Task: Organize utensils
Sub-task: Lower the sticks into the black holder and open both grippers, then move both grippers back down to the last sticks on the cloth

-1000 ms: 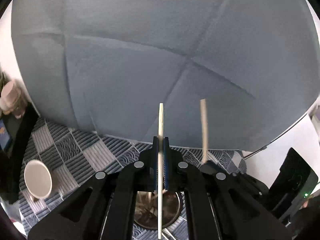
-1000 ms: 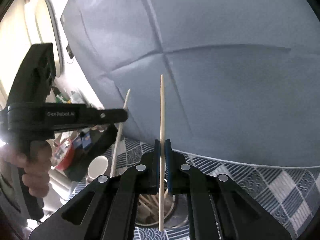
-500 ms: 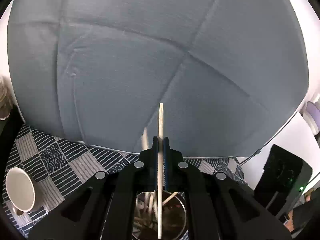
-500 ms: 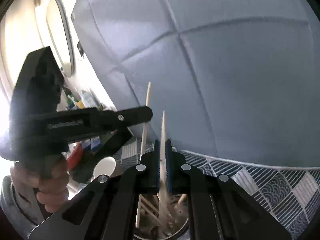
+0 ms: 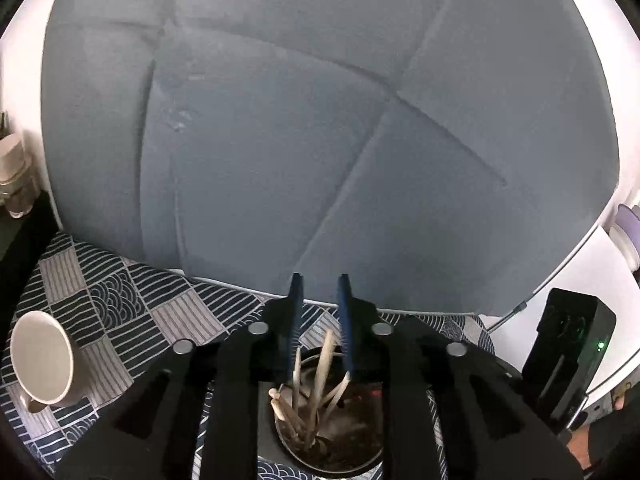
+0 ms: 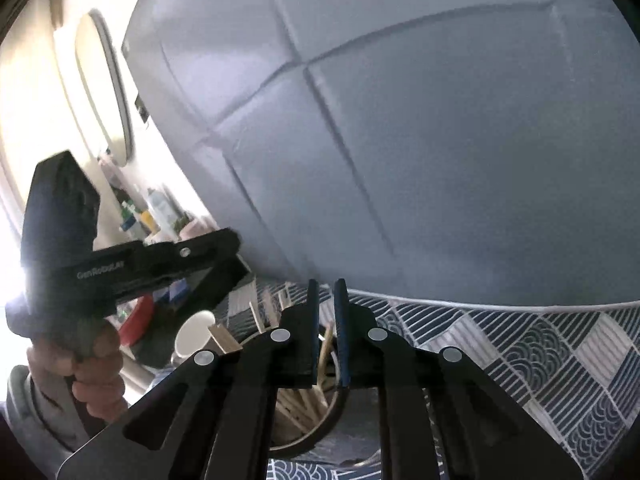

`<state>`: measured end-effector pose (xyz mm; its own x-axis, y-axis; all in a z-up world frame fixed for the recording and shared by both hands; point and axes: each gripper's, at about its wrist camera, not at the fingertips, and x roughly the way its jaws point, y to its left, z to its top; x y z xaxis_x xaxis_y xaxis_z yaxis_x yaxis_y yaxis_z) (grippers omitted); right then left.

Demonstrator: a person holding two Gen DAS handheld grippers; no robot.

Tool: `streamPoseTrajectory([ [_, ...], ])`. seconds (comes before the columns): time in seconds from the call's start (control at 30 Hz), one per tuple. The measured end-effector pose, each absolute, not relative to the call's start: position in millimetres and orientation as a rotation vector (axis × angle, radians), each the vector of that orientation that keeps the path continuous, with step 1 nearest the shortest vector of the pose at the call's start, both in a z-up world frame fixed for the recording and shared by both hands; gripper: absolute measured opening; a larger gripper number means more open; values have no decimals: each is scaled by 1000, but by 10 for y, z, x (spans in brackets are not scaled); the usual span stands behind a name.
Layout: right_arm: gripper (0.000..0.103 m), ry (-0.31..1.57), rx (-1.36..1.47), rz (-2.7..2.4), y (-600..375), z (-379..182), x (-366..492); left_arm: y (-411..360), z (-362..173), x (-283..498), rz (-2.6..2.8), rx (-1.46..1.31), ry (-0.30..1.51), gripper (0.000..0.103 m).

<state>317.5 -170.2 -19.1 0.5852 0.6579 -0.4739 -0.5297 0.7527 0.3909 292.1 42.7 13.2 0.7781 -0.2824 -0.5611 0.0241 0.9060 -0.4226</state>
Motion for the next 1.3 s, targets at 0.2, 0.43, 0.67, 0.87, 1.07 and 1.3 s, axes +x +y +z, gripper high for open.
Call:
streamPoseTrajectory([
  [0.2,30,607,230,650,-1886,-45,3095,464,266,2784,-142,-407,650,45],
  [0.43,67,607,204,574,-2053,-26,2852,524,266,2577,-96,-430,668,72],
  [0.67,79,663,173,532,-2158,-231,2622,643,149,2353,-25,-427,664,97],
  [0.87,85,783,136,533,-2197,-548,2476,764,-22,2196,40,-434,712,97],
  [1.07,85,951,4,540,-2097,-1034,2321,855,-359,2052,82,-404,786,97],
  [1.3,85,1073,-110,489,-2102,-1537,2154,943,-767,1914,132,-444,905,97],
])
